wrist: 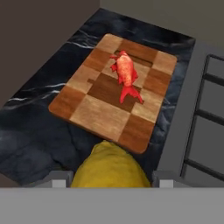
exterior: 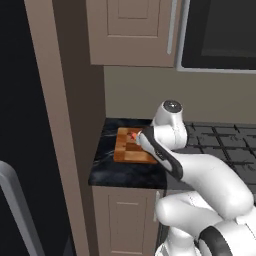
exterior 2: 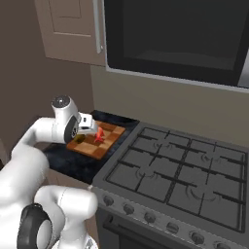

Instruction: Retrieve a lemon from the fridge and place it on the cutting board with the fish.

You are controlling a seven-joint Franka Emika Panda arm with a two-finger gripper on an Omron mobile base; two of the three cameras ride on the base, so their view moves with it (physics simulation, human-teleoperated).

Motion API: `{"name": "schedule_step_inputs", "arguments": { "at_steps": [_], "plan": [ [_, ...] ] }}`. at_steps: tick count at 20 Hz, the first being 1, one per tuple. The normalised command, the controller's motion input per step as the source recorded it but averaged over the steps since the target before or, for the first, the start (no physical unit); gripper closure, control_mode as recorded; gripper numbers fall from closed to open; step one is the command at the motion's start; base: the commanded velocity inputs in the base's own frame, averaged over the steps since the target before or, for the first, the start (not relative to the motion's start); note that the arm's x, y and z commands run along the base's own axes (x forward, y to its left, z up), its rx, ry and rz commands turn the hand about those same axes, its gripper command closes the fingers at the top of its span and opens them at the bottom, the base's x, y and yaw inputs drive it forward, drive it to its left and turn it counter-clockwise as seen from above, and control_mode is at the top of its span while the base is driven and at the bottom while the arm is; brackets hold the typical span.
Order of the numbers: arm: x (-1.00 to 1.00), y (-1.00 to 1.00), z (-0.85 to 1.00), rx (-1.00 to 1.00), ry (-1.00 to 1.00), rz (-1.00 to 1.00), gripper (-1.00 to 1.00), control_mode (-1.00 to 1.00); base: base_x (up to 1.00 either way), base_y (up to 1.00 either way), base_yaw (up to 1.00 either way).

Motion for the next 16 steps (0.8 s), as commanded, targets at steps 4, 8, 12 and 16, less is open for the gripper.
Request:
{"name": "schedule_step_inputs", "arguments": {
  "at_steps": [4,8,12,16],
  "plan": [
    [0.45,0.38,-0.19,-0.04,0.04,0.0,1.0,-1.0,0.0,0.0,0.0],
    [0.44,0.16,-0.26,-0.06,0.04,0.0,1.0,-1.0,0.0,0.0,0.0],
    [0.64,-0.01,-0.29,-0.04,0.07,0.0,1.0,-1.0,0.0,0.0,0.0],
    [0.57,-0.06,-0.21,-0.02,0.08,0.03,1.0,-1.0,0.0,0.0,0.0]
  ]
}}
